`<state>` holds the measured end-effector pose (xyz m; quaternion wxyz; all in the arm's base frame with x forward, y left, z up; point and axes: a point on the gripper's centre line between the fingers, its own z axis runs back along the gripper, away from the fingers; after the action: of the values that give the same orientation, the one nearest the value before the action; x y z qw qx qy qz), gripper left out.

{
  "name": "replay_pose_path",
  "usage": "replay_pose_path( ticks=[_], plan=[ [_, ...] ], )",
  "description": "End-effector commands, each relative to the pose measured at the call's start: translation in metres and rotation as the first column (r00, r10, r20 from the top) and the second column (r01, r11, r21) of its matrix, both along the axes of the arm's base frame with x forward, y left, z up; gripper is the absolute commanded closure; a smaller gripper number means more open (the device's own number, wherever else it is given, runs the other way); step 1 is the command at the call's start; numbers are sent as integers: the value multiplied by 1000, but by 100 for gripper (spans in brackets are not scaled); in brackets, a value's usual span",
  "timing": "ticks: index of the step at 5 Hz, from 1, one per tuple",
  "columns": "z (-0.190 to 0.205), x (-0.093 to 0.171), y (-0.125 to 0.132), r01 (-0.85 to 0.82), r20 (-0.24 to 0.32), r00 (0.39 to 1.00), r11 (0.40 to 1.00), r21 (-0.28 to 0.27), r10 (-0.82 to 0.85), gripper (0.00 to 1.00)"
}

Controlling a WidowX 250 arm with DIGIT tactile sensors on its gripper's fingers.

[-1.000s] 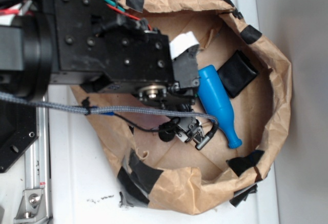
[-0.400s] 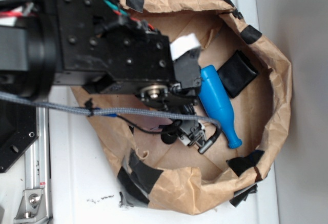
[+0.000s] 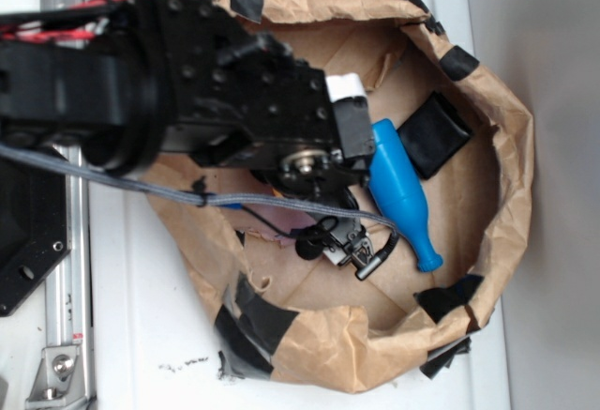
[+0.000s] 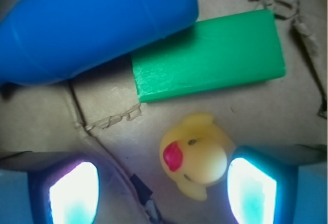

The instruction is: Grab the yellow duck.

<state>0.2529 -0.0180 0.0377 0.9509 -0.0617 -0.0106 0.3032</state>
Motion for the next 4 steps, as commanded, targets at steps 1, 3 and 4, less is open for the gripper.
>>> replay_pose_path(
  ticks=[1, 3, 4],
  plan=[
    [5, 7, 3, -14, 51, 999, 1000, 21, 13, 0],
    [1, 9, -5, -11, 36, 999, 1000, 18, 10, 0],
    [1, 9, -10, -4, 30, 1000, 1000, 5, 4, 0]
  ],
)
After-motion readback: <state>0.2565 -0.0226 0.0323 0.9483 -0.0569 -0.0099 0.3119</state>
